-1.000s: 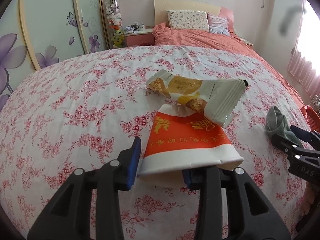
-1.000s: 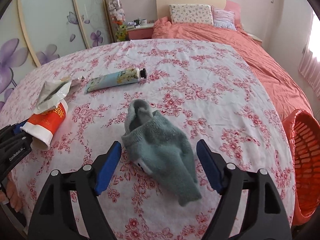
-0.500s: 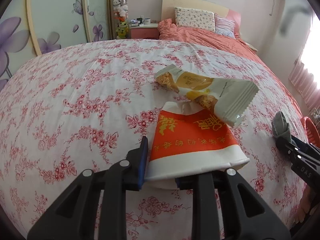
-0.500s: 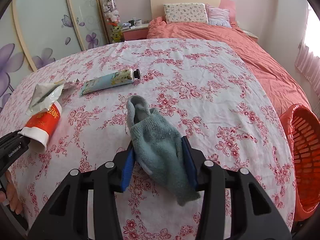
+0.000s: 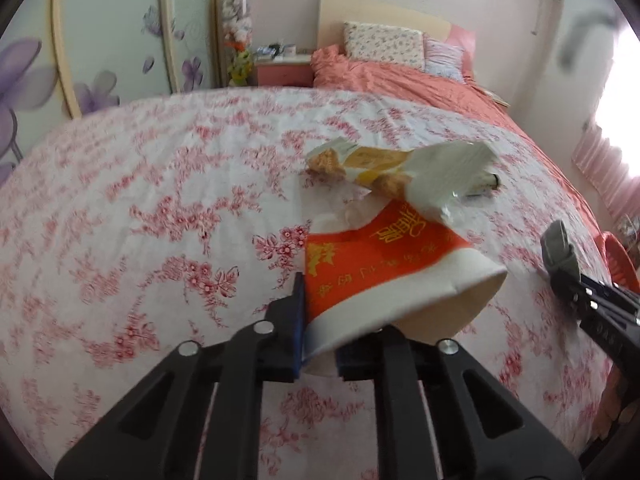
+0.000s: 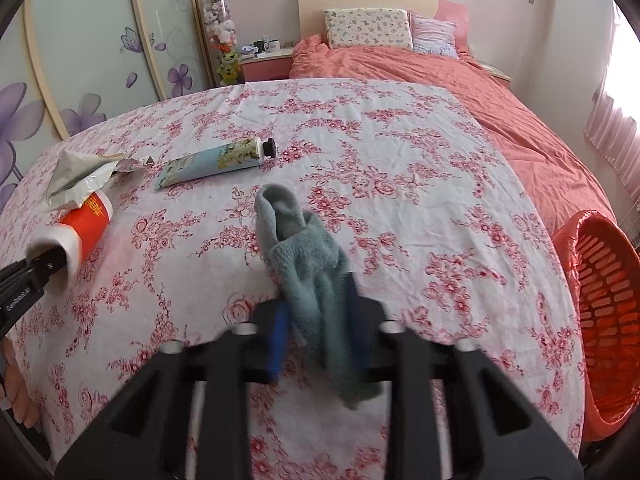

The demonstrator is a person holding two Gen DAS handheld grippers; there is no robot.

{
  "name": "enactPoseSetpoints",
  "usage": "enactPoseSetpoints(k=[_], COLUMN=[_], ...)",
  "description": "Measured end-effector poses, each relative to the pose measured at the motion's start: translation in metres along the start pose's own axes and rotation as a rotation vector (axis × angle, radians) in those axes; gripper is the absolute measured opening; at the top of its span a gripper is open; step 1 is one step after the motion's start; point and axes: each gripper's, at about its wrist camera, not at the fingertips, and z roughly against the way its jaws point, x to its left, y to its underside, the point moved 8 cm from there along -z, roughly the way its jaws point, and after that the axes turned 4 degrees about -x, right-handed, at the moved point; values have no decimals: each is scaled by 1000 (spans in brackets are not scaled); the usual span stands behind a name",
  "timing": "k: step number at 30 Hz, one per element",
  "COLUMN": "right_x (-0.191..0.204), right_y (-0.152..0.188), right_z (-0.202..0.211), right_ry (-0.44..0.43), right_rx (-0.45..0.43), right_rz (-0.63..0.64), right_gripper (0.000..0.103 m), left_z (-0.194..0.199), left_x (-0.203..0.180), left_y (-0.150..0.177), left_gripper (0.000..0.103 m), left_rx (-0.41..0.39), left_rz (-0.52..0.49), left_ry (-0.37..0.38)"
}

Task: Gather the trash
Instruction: 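Carry the cup and sock to the orange basket and release both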

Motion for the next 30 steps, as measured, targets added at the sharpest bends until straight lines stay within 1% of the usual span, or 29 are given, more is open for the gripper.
enactPoseSetpoints(k=[2,5,10,15,19,23,30], right_x=[-4,-10,-20,-39,-57,-80,-139], right_y=[3,5,-2,-16,-22,-24,-17], right_z=[5,17,46,79,103,121,146], right_ry=[-25,-44,-57,-66,-49,-19,54], right_rx=[5,-8,-55,-121,-167,-203,-250], right_rz=[-37,-72,-96,-143,-170,-204,-287], right_gripper=[14,13,13,13,13,13,13], left_z=[11,26,47,72,88,99,108], left_x=[-5,-11,-22,-48,-81,-120,-198], left_y=[0,-3,-9,-17,-27,-34,-36], left_gripper=[4,4,4,4,4,4,4], left_rx=[-25,-65,-96,-132,-156,-167,-169], left_rz=[-22,-56,-64,-90,-119,-139,-195], left_ry=[10,9,24,52,98,162,278])
